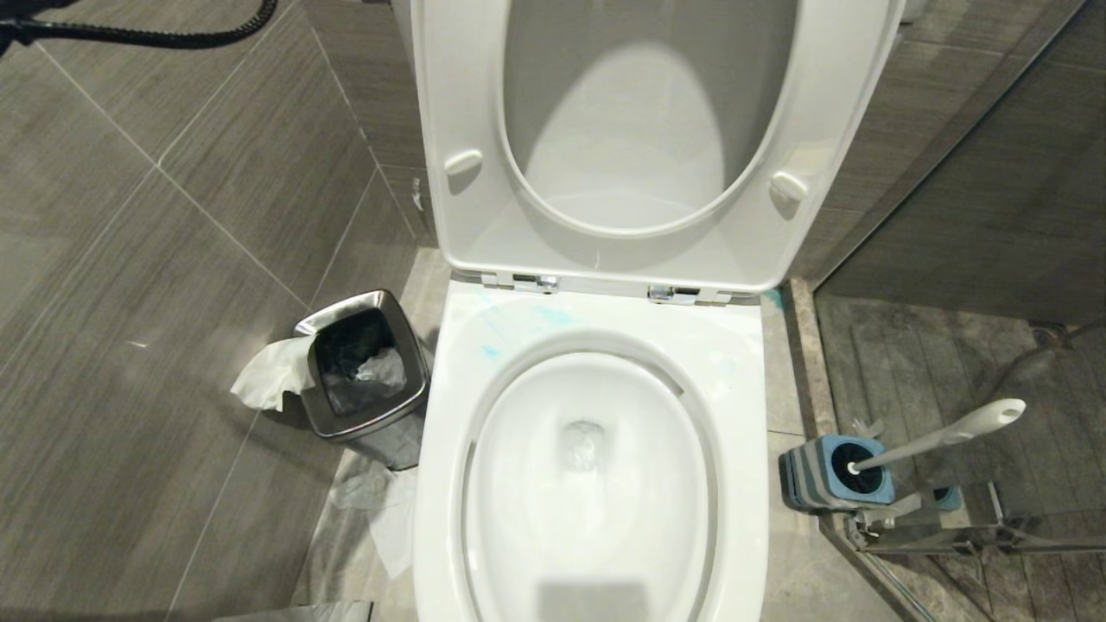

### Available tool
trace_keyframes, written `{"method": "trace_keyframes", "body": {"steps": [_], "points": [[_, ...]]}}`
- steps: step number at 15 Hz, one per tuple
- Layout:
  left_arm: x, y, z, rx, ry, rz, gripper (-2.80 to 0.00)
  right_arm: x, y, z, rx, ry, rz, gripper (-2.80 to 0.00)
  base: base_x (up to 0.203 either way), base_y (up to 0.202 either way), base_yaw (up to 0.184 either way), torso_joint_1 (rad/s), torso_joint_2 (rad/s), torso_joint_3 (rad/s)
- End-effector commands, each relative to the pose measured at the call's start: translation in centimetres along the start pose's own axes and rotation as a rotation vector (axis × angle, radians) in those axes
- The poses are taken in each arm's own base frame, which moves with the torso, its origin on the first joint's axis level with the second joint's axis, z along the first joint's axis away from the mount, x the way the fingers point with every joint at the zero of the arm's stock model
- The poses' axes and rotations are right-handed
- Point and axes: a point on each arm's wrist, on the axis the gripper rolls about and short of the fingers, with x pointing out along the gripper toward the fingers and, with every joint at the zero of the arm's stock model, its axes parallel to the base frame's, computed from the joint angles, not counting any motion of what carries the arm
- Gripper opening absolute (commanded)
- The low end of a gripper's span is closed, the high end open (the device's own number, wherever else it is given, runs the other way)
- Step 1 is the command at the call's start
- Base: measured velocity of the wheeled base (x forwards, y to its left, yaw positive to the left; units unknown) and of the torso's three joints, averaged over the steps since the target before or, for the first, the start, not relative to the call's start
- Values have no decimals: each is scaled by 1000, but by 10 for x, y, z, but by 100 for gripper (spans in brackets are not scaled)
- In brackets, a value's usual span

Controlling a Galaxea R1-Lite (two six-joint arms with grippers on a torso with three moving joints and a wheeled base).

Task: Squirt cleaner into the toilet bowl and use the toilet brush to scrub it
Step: Flush the toilet

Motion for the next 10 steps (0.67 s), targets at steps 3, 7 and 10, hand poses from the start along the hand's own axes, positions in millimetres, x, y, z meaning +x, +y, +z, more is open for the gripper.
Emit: {"method": "trace_keyframes", "body": {"steps": [3,7,10], "points": [[-38,16,36,43,-31,-191,-280,0,0,0,-1,0,1,-280,0,0,0,0,0,0],[-63,19,42,35,59,-276,-280,0,0,0,-1,1,1,-280,0,0,0,0,0,0],[-66,21,39,-13,79,-272,-280,0,0,0,-1,1,1,-280,0,0,0,0,0,0]]}}
